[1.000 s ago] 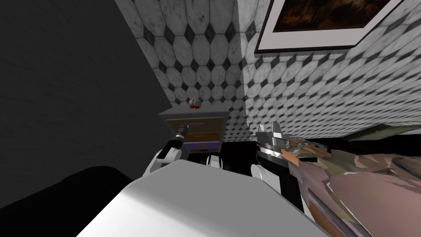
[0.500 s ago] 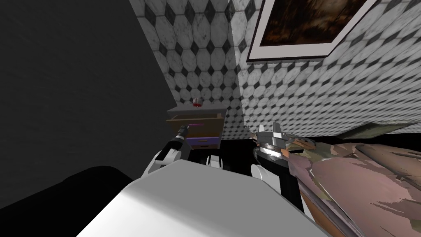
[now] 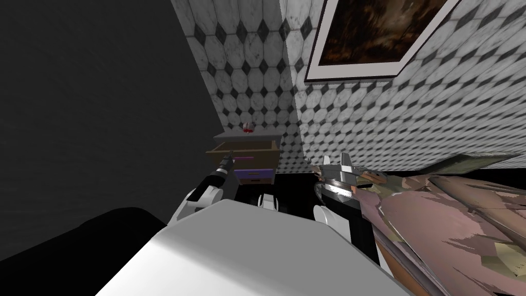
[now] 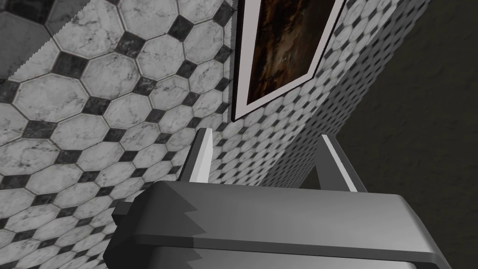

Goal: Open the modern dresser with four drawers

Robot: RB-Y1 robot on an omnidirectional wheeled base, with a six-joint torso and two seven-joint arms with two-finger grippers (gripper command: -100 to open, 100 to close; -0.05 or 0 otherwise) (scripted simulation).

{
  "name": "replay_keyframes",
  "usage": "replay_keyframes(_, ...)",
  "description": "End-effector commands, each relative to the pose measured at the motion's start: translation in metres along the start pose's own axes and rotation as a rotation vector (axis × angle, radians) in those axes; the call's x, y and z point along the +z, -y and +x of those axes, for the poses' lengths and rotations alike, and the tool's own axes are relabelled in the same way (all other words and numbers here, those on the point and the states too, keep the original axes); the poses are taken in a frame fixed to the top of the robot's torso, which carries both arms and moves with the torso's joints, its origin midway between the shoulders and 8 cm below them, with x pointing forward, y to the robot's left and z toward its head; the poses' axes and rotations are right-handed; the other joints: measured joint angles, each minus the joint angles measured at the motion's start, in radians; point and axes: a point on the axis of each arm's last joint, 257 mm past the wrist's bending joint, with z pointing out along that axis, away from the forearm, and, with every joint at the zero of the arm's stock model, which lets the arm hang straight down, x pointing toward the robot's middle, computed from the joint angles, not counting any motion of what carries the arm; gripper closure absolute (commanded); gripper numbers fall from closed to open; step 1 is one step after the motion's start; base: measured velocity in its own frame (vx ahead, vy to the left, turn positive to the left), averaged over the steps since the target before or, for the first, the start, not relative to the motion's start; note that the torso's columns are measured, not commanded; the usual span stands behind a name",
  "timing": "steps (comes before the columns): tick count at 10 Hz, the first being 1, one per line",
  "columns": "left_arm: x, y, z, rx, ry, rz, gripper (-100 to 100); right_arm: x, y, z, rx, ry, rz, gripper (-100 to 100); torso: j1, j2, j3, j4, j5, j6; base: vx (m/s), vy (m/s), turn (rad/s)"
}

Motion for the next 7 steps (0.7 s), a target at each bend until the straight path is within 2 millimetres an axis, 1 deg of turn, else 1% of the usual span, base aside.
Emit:
replay_keyframes(1,-0.003,0.018,-0.008,0.002,0.000,0.010,-100,0.000,0.000,0.000,0.000,0.000,0.000,0,-0.001,0.004,0.003,0.000,0.001,0.000,0.051,-0.003,0.003)
replay_keyframes(5,-0.009,0.039,-0.015,0.004,-0.007,0.011,-100,0.000,0.000,0.000,0.000,0.000,0.000,0,-0.004,0.014,0.009,0.004,-0.001,-0.001,0.020,-0.014,0.003)
replay_keyframes(6,-0.007,0.030,-0.014,0.002,-0.006,-0.005,-100,0.000,0.000,0.000,0.000,0.000,0.000,0,-0.005,0.016,0.009,0.006,-0.003,-0.002,0.011,-0.004,0.003)
replay_keyframes(7,-0.007,0.028,-0.014,0.002,-0.006,-0.011,0,0.000,0.000,0.000,0.000,0.000,0.000,0,-0.005,0.015,0.010,0.005,-0.002,-0.001,0.000,0.000,0.000)
